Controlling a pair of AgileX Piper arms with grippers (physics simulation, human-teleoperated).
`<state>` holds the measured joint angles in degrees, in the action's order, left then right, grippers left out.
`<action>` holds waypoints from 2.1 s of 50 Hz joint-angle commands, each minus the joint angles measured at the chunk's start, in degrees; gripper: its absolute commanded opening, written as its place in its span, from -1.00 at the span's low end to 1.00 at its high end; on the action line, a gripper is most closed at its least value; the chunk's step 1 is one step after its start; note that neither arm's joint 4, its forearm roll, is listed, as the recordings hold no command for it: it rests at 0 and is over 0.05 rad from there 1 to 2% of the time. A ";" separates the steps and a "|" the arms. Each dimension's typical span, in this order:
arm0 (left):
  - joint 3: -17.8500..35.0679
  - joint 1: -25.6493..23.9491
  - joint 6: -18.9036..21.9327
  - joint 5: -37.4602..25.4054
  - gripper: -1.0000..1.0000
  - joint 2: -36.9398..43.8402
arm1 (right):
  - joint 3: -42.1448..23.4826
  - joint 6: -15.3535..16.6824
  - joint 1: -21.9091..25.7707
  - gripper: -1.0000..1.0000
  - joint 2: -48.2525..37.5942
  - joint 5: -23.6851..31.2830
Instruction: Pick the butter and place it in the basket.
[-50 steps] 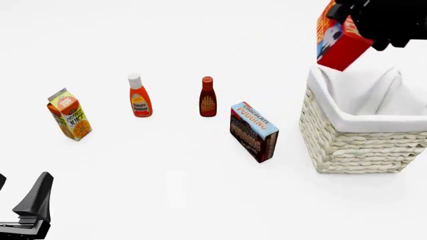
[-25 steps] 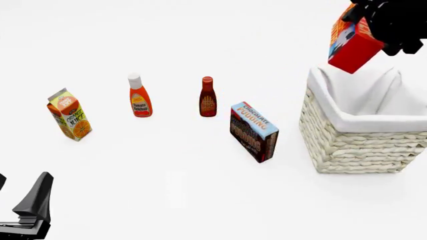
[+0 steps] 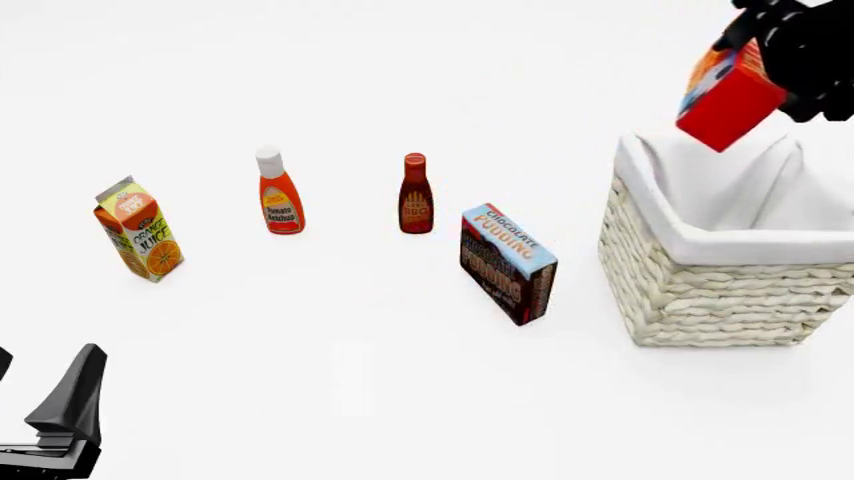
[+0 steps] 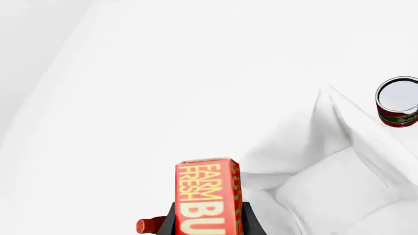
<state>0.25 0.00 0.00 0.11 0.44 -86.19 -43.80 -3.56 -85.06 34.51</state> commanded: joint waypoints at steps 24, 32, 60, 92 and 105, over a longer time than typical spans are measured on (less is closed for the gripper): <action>0.00 0.00 0.02 0.00 1.00 0.01 | 1.03 -4.74 -3.14 -1.00 4.19 5.01; 0.00 0.00 -0.01 0.00 1.00 -0.01 | 1.49 -6.03 -4.00 -1.00 4.04 5.40; 0.00 0.00 0.00 0.00 1.00 0.00 | 1.70 -7.14 -7.57 -1.00 1.06 5.46; 0.00 -0.01 0.00 0.00 1.00 0.00 | -1.03 -7.24 -10.44 -1.00 -4.57 5.60; 0.00 0.01 -0.01 0.00 1.00 0.00 | -1.82 -7.44 -11.26 -1.00 -6.50 5.05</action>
<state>0.25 0.00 0.00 0.11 0.44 -86.57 -50.15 -14.26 -90.63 40.24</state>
